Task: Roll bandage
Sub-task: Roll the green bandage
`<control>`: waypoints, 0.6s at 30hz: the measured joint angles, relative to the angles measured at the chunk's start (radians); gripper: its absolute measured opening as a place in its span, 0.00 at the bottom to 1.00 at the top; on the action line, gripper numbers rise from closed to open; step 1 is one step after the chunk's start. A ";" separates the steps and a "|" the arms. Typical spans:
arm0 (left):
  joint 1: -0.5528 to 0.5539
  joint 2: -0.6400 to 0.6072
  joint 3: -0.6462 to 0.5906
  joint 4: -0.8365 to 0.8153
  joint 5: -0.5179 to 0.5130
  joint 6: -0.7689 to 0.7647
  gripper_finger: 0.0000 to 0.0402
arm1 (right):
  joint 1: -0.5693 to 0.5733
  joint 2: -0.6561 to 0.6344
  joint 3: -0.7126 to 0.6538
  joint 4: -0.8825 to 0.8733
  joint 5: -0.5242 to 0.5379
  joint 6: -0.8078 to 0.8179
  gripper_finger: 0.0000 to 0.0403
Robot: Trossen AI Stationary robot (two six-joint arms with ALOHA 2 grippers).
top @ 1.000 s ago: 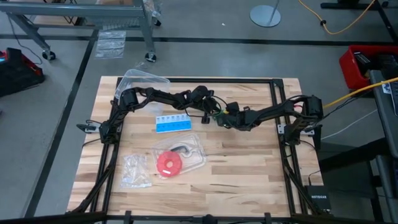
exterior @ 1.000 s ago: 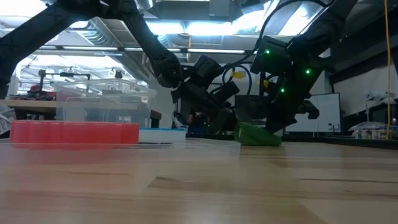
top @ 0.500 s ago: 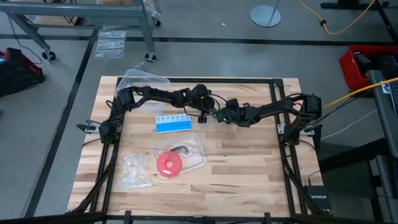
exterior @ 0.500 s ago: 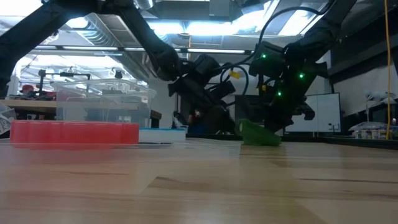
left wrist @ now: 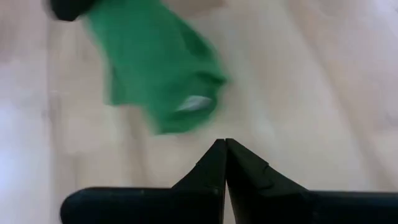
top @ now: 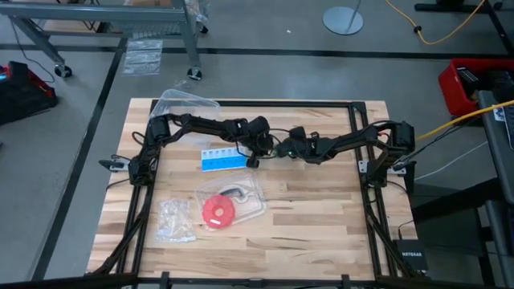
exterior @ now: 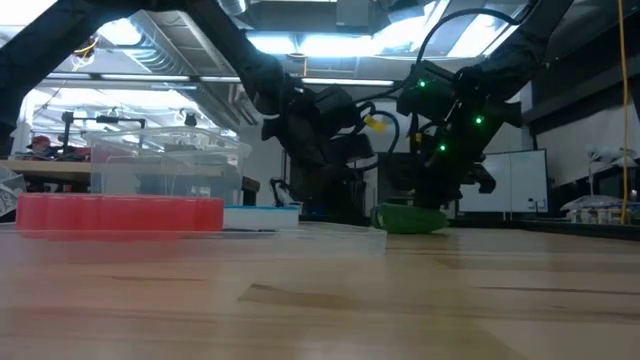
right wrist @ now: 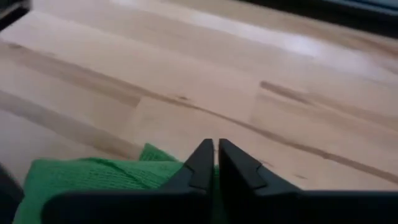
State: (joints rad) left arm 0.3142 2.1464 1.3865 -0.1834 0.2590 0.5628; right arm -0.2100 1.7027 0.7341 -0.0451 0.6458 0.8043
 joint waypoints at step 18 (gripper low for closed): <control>-0.091 -0.301 -0.004 -0.313 -0.075 0.021 0.00 | 0.001 -0.073 0.004 0.022 -0.052 -0.119 0.55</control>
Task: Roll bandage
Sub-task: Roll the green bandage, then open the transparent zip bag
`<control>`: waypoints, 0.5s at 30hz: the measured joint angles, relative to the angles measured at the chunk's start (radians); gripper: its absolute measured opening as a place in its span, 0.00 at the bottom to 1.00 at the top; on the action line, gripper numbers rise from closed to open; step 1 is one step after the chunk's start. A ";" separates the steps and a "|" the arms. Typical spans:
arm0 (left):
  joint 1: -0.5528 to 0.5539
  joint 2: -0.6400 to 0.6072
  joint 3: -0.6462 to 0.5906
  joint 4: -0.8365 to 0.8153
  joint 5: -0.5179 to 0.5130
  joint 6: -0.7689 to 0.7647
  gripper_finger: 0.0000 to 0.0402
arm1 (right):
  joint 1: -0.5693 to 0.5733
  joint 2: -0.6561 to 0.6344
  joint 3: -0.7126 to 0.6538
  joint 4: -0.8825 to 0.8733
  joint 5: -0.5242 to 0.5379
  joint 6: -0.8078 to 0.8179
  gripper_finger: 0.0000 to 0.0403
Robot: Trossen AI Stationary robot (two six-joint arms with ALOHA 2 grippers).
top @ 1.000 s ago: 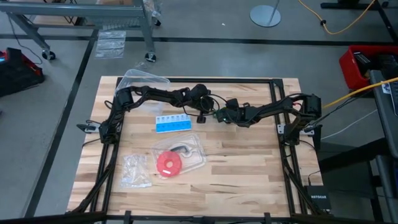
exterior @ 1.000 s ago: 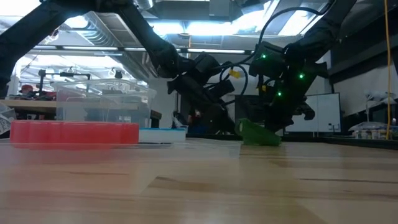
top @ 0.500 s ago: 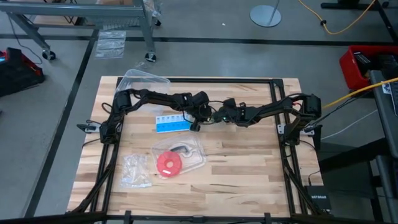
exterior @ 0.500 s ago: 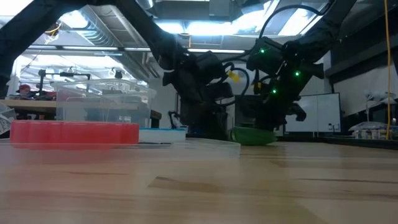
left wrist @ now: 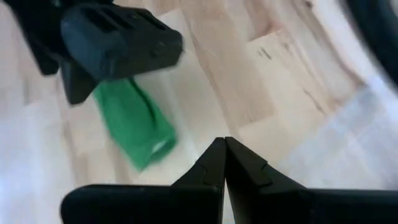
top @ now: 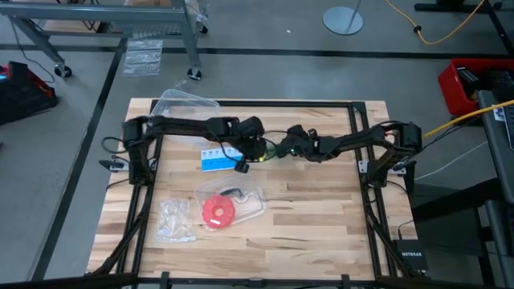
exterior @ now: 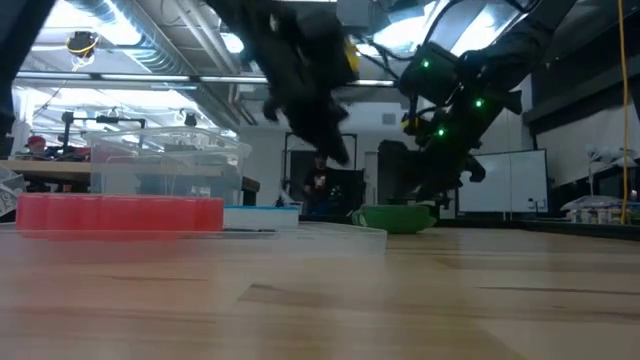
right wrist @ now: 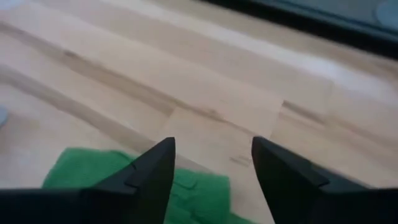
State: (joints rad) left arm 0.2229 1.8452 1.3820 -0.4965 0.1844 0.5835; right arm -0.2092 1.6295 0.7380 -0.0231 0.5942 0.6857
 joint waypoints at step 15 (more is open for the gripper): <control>-0.140 -0.539 0.002 -0.602 -0.241 -0.411 0.00 | 0.014 -0.171 0.000 -0.004 -0.350 -0.152 0.56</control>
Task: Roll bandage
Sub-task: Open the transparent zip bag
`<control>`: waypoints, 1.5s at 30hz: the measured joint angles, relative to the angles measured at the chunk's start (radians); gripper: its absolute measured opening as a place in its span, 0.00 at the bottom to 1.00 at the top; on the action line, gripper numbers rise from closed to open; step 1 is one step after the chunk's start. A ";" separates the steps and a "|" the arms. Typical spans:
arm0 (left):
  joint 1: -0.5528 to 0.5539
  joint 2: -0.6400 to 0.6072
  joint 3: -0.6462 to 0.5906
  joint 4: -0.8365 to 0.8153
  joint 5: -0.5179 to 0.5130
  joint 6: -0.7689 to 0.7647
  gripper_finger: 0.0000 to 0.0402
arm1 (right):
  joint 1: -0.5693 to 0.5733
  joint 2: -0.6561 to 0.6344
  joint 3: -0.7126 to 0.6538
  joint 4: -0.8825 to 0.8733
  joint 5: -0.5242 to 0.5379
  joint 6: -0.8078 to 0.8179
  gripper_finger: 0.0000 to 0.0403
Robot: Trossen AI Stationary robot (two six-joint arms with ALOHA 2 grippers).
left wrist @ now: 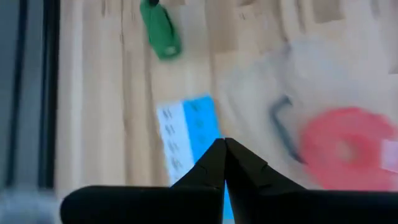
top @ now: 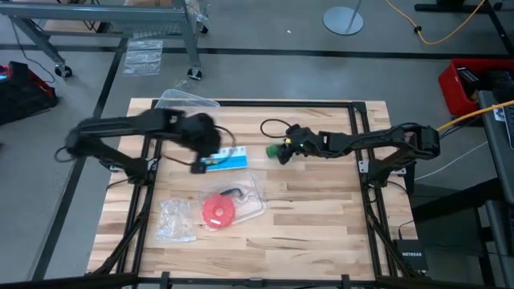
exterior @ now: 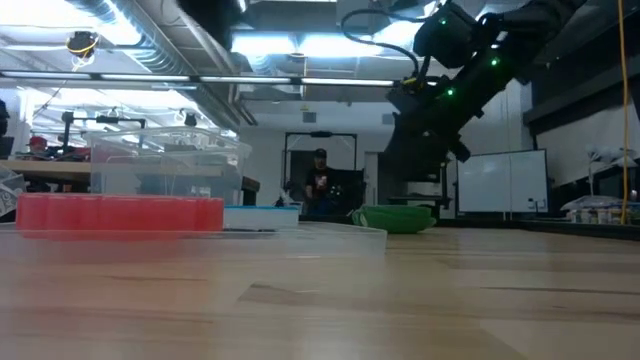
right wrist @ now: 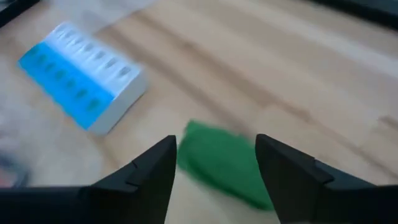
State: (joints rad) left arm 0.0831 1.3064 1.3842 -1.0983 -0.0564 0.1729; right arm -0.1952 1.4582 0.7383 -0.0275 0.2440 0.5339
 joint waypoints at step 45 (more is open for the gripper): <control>-0.647 -0.131 -0.408 -0.206 -0.029 -0.894 0.30 | 0.569 -0.001 0.000 0.141 0.220 0.200 0.56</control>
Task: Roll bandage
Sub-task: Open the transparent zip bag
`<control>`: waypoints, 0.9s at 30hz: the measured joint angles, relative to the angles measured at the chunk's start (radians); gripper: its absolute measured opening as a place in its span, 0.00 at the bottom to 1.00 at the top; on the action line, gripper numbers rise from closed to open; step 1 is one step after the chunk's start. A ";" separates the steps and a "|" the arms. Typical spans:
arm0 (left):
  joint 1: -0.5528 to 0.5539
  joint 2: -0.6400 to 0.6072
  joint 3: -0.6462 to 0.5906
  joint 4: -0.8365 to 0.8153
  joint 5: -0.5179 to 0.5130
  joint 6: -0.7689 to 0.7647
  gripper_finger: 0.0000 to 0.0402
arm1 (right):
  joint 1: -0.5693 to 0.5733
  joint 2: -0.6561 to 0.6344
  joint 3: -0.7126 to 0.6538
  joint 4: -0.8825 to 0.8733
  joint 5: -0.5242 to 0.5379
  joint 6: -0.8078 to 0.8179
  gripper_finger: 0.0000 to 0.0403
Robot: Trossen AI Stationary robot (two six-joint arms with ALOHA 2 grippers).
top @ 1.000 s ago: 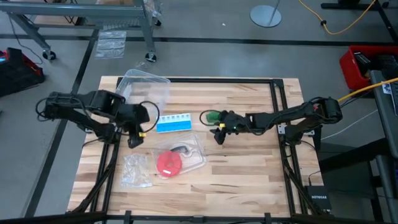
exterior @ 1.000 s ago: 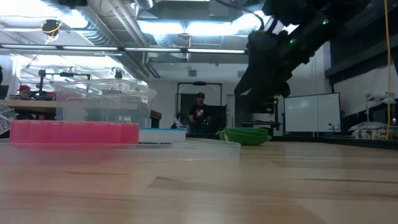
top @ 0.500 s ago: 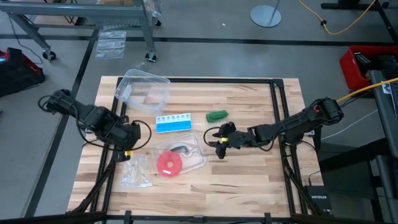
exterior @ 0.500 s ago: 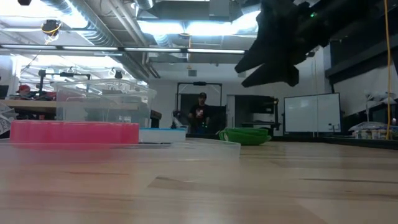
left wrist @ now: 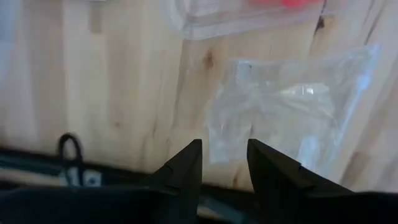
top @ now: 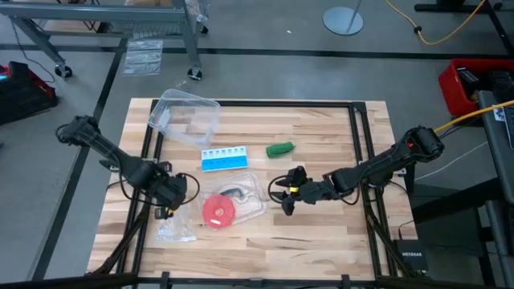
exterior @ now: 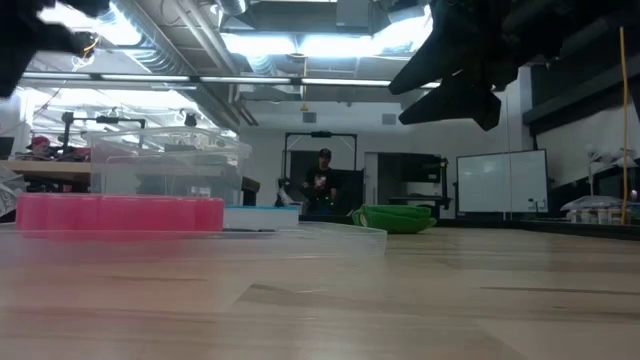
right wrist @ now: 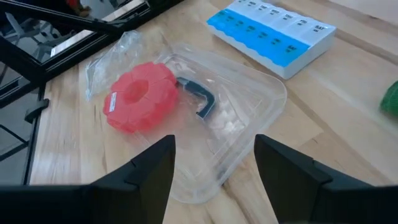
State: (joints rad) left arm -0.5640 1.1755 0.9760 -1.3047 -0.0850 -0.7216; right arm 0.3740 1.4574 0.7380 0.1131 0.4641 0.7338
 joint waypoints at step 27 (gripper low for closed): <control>0.056 0.000 -0.251 0.409 0.058 0.178 0.30 | 0.000 0.000 0.000 0.018 0.000 0.003 0.56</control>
State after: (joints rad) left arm -0.5083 1.1755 0.7254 -0.8958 -0.0272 -0.5437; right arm 0.3737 1.4574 0.7380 0.1314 0.4641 0.7364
